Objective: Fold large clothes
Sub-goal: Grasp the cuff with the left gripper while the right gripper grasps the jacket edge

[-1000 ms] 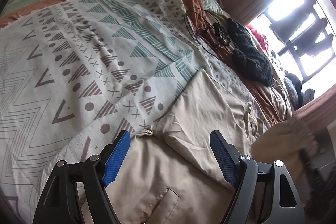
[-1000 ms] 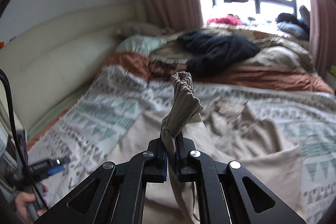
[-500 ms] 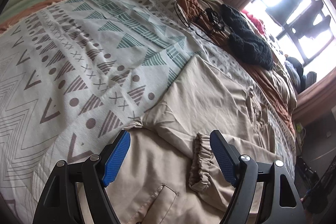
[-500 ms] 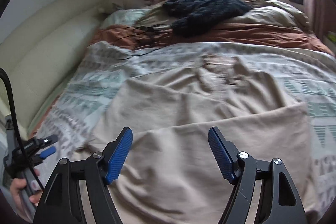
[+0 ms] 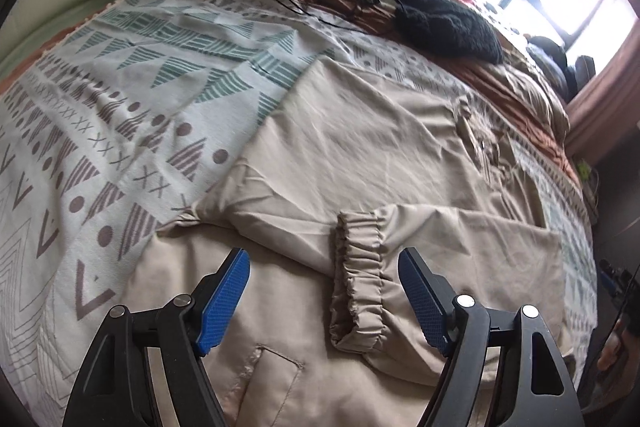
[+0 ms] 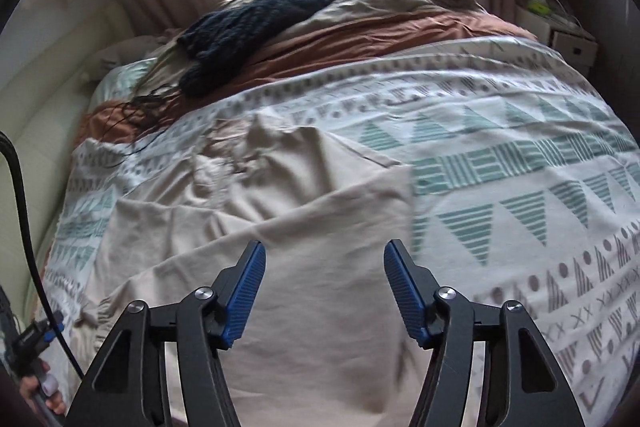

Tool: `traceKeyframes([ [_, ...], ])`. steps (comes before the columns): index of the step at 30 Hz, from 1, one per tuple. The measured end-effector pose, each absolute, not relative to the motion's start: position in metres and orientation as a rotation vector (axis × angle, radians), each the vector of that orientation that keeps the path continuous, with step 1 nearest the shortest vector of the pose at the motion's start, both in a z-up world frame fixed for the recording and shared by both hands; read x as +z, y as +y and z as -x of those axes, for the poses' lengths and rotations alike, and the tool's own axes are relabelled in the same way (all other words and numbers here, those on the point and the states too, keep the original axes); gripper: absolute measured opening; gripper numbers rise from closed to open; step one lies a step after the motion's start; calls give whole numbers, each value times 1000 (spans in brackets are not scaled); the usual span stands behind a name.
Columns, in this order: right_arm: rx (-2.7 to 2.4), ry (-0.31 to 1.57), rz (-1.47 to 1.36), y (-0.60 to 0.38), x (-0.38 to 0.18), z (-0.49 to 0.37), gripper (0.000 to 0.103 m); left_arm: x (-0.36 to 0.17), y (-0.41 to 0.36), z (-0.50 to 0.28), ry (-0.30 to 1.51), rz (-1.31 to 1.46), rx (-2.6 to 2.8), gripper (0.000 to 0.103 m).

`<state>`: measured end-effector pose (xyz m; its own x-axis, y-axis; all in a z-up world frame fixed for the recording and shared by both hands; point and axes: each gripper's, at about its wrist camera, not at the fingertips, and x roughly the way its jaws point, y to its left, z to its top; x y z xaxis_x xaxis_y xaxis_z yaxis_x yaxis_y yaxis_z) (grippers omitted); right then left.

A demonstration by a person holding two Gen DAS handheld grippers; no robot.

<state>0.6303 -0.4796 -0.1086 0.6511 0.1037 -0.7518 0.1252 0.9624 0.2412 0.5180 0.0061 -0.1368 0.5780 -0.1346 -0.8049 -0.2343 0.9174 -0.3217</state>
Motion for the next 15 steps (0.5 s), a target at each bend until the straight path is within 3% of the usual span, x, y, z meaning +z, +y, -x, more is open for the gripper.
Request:
traceKeyframes([
  [5, -31, 945, -341, -519, -146, -647, 56, -156, -23, -528, 1039, 309, 48, 74],
  [12, 11, 1017, -417, -539, -186, -682, 55, -189, -43, -536, 1171, 277, 11, 43],
  [15, 18, 1035, -419, -537, -195, -697, 55, -190, -50, -534, 1186, 234, 18, 42],
])
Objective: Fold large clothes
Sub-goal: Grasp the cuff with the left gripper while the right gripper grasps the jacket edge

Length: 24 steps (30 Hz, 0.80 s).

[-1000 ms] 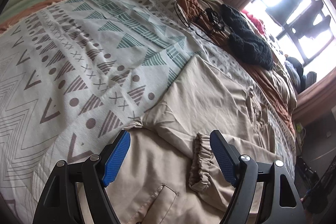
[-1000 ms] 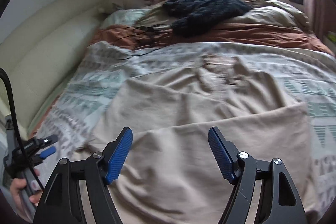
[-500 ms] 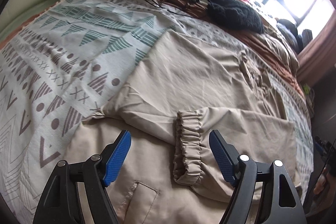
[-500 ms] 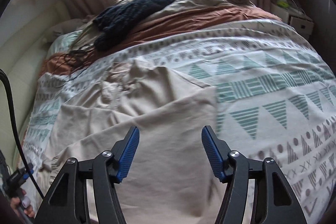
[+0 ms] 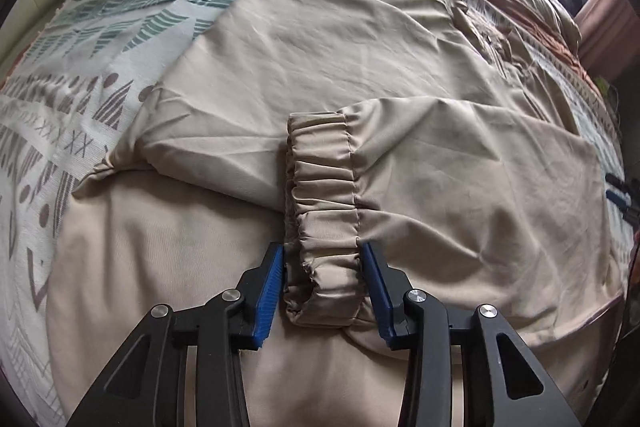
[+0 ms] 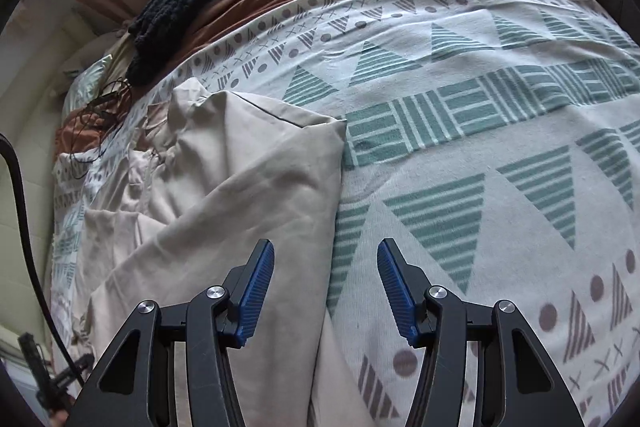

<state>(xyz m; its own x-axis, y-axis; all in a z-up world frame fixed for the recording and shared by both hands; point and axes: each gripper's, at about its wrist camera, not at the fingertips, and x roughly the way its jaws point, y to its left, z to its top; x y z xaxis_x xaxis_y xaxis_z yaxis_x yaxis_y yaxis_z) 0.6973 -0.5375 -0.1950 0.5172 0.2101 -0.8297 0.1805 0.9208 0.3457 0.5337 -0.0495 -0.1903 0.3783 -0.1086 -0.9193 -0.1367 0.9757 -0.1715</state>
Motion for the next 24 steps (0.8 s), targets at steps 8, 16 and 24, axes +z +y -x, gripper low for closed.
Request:
traceKeyframes([
  [8, 22, 1071, -470, -537, -218, -721, 48, -193, -58, -533, 1210, 196, 1, 42],
  [16, -23, 952, -325, -532, -167, -713, 4, -170, -67, -525, 1124, 221, -86, 14],
  [24, -108, 842, -102, -529, -93, -719, 3, -136, -109, -545, 1019, 200, -153, 8],
])
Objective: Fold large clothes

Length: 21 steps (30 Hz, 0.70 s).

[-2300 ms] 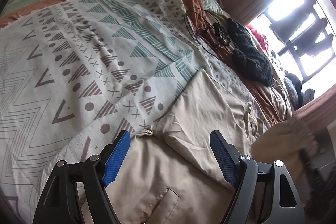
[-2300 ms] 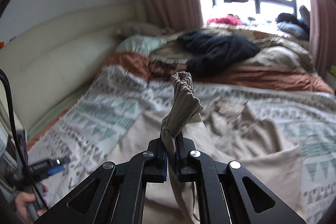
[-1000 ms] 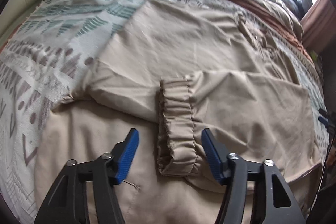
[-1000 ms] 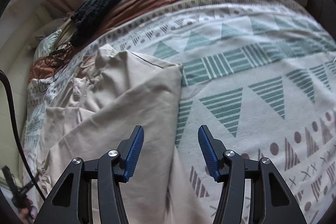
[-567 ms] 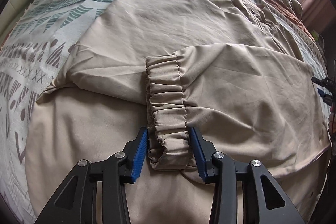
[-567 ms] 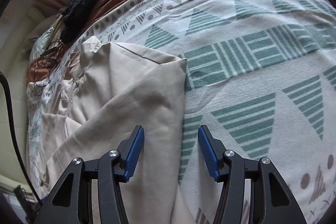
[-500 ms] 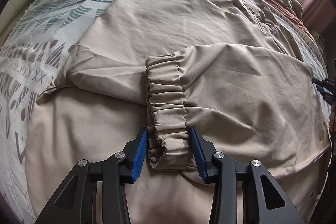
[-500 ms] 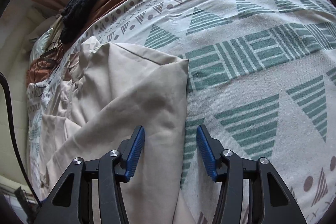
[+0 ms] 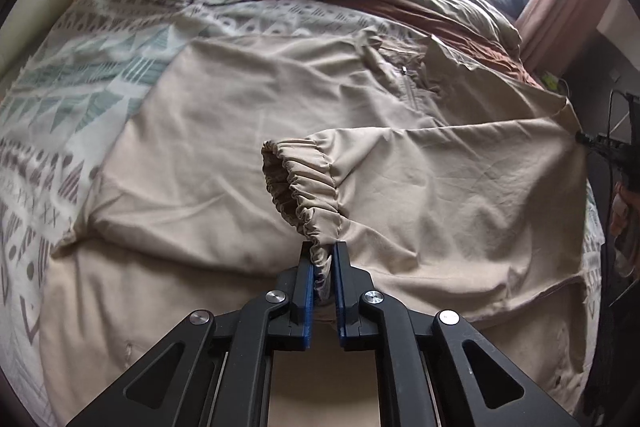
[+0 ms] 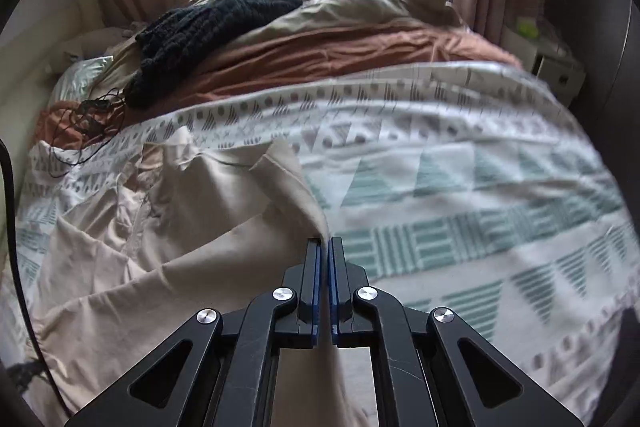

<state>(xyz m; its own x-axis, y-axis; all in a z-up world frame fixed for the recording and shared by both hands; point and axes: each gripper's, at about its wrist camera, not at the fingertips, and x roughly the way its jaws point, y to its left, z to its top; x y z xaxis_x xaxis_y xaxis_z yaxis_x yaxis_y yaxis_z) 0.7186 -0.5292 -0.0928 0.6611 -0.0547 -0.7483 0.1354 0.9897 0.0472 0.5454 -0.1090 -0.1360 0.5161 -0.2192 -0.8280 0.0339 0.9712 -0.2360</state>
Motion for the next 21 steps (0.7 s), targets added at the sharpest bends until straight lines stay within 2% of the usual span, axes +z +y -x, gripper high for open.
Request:
traceKeyframes([
  [4, -148, 851, -40, -533, -92, -731, 2, -137, -122, -560, 1001, 175, -150, 8],
  [12, -376, 863, 24, -558, -132, -752, 1, -166, -111, -572, 995, 215, -130, 8],
  [14, -373, 916, -113, -581, -144, -750, 17, -172, -108, -575, 1003, 228, -135, 8],
  [15, -361, 924, -188, -591, -148, -744, 41, -174, -107, -576, 1005, 232, -135, 8],
  [16, -350, 913, -243, -599, -150, -735, 47, -175, -105, -577, 1002, 234, -136, 8],
  [21, -277, 957, -307, -599, -154, -688, 47, -174, -104, -577, 976, 231, -116, 8],
])
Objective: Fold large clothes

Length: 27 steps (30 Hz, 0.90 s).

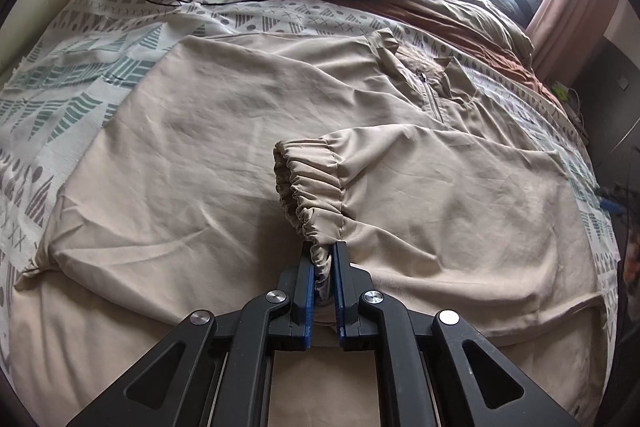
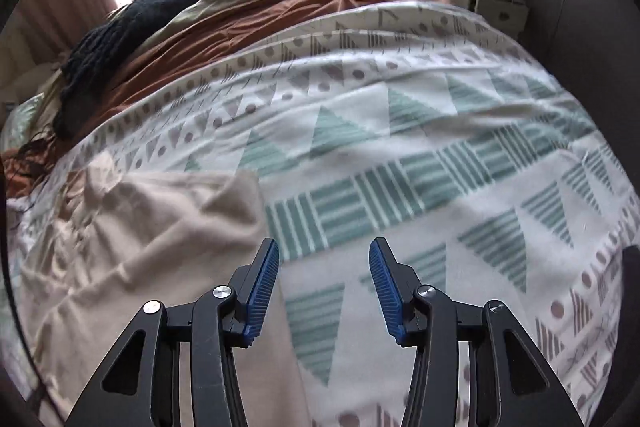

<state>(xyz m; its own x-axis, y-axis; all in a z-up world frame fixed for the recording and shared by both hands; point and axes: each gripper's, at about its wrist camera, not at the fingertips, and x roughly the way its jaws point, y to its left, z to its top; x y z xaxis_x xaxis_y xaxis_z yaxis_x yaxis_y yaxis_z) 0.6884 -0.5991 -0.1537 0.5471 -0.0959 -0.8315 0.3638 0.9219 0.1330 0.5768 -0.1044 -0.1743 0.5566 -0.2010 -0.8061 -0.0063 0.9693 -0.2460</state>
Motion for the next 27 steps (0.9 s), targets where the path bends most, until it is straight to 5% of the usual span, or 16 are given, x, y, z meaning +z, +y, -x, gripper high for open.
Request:
traceKeyframes([
  [7, -219, 942, -319, -570, -140, -586, 48, -162, -93, -578, 955, 313, -121, 12],
  [11, -200, 914, -326, -550, -140, -543, 57, -153, -86, -575, 968, 339, -129, 15],
  [14, -203, 913, -348, -542, -141, -523, 57, -144, -73, -570, 949, 390, -126, 34],
  [16, -198, 912, -358, -539, -140, -513, 57, -140, -65, -566, 934, 417, -121, 57],
  [25, -332, 974, -331, -536, -175, -490, 57, -168, -67, -568, 1075, 436, -129, 57],
  [27, -330, 990, -325, -535, -183, -491, 57, -177, -72, -568, 1102, 427, -138, 43],
])
